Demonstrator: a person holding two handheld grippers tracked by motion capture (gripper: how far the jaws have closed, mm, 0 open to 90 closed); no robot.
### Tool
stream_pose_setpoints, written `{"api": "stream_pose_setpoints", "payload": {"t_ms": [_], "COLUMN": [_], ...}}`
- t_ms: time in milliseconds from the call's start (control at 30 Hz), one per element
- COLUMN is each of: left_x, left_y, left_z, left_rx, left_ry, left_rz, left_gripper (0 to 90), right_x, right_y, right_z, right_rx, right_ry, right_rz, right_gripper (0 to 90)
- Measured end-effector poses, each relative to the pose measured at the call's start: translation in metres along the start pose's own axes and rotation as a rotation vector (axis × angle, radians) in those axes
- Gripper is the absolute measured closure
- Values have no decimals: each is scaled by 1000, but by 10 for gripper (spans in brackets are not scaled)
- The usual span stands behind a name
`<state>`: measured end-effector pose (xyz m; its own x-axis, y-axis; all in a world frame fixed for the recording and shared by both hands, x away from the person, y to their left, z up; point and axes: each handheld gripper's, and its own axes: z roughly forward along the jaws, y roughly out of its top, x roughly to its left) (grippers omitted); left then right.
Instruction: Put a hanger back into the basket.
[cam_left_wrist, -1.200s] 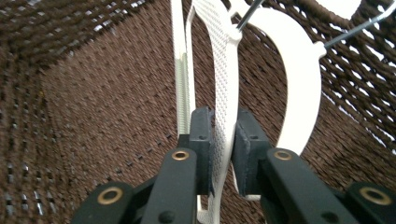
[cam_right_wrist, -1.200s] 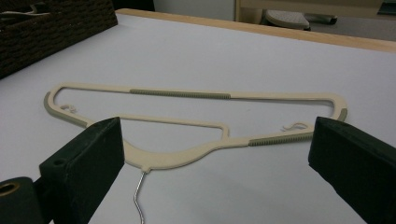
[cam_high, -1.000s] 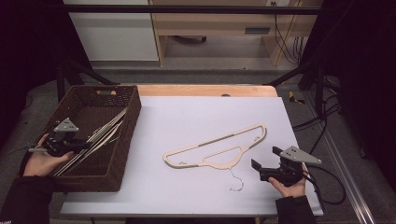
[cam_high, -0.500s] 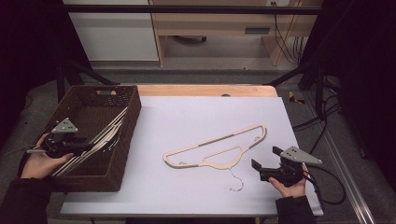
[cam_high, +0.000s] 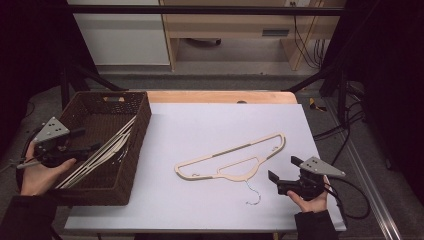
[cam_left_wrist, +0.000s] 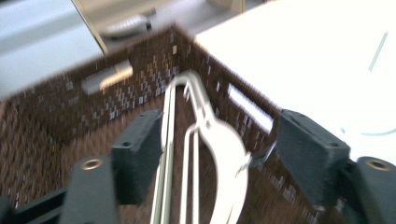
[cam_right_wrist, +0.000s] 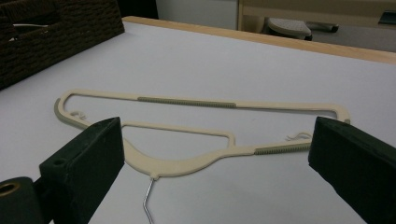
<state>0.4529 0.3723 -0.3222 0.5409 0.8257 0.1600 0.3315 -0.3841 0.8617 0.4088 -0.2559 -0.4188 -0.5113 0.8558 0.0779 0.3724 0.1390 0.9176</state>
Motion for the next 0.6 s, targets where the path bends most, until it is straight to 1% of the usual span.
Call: {"api": "stream_pose_setpoints", "payload": {"t_ms": [33,67,100,133,167,200,233,267,300,333,367,400,433,467,567,600], "left_x": [0,-4,-8,-13,-18,-26,-31,-31,-39,-44,-49,-49,-54,-63,-80,-80], "left_y": [0,3,6,9,12,17,19,19,22,23,24,24,24,25,23,23], "left_z": [0,-1,-2,-3,-3,-4,-3,-3,-2,-1,0,0,1,4,8,8], "left_rx": [0,-30,-54,-76,-97,-119,-138,-138,-167,-183,-201,-201,-209,-223,-244,-244], "left_ry": [0,-3,-7,-9,-14,-24,-34,-34,-55,-74,-84,-84,-92,-111,-141,-141], "left_rz": [0,-5,-13,-15,-15,-8,-17,-17,-33,-45,-56,-56,-64,-74,-83,-83], "left_gripper": [263,263,228,205,205,171,155,140,128,119,107,104,101,90,79,76], "right_x": [0,0,0,2,2,3,3,4,4,4,4,5,6,6,8,8], "right_y": [0,0,0,1,1,1,2,2,2,2,2,2,2,2,3,3], "right_z": [0,0,0,0,0,0,0,0,0,1,1,1,1,2,2,2], "right_rx": [0,-1,-2,0,0,-3,-4,-3,-4,-4,0,5,5,5,8,8], "right_ry": [0,1,9,7,7,8,12,15,14,15,15,18,20,17,18,18], "right_rz": [0,-2,-9,-2,-2,-7,-4,-2,-3,-5,-7,-6,-1,0,-5,-5], "right_gripper": [41,41,40,40,40,40,40,40,40,39,39,39,38,37,36,36]}}
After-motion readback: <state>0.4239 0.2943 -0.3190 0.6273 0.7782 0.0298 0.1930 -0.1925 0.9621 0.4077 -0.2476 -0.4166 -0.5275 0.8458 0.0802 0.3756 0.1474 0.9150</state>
